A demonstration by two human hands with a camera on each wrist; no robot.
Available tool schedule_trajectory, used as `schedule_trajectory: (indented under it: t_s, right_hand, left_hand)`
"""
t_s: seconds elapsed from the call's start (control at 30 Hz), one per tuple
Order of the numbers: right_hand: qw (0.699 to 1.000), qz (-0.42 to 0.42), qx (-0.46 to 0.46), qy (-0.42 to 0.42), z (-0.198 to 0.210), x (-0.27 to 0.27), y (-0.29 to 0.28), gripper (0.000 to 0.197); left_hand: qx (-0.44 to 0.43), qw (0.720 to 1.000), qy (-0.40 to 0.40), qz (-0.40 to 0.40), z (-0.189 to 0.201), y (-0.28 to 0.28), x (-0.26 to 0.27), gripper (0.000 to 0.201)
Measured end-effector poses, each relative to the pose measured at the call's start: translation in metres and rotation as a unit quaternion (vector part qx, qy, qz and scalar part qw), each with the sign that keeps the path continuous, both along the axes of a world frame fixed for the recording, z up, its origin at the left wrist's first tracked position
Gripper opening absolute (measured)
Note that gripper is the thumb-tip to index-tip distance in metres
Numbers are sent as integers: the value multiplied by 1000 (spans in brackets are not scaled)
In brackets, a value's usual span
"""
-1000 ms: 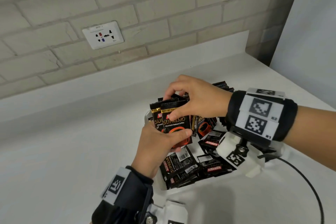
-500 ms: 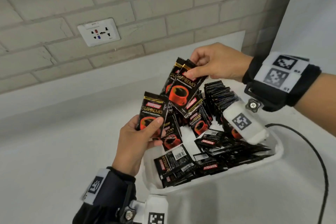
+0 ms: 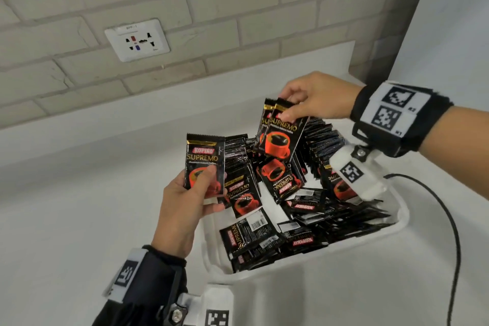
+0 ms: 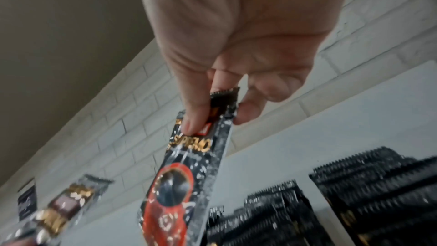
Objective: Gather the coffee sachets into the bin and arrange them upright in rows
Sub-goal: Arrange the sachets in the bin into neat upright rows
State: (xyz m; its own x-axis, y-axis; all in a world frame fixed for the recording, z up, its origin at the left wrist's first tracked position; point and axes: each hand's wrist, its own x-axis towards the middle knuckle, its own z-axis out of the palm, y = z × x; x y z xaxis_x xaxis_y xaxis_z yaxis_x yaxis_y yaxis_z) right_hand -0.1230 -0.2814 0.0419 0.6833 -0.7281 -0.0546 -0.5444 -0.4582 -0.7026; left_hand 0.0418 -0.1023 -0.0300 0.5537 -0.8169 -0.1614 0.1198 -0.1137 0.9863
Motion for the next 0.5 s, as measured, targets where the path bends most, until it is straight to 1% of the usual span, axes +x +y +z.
schedule_trajectory:
  t_s: [0.07,0.1,0.17,0.2,0.23,0.27,0.3,0.33,0.37,0.5]
  right_hand:
    - [999,-15,-10,-33,8,-5,-1,19]
    - [999,-20,-11,-47,12,-7,-1,18]
    - [997,-32,-18,-60,18,-12,1,16]
    - [997,-36,-24,-62,20,-15,1,16]
    - [997,-38,-28,-64,22,-18,2,15]
    - [996,-39,-31,-67,23,-20,3,15]
    - [996,-41,-34,-68,24,-23,3,14]
    - [996,-43,-35,-66,25,-25,4,14]
    - [996,-46,-35,-65,26,-27,4,14]
    - [995,-54,-28,-78,28,-38,5,13]
  left_hand:
    - [6,1000,-28,0,3,-1,-2,15]
    - [4,998,-56,-9,5,-1,-4,16]
    - [-7,988,-144,-50,8,-3,-9,19]
    - [-7,975,-208,-83,8,-5,-12,20]
    - [4,952,-281,-120,8,-8,-16,21]
    - [20,923,-351,-155,8,-12,-19,18]
    - [35,893,-409,-184,8,-17,-23,16]
    - [49,866,-453,-205,6,-23,-27,19]
    - [63,846,-482,-218,3,-30,-31,22]
    - [130,784,-554,-247,-2,-50,-42,27]
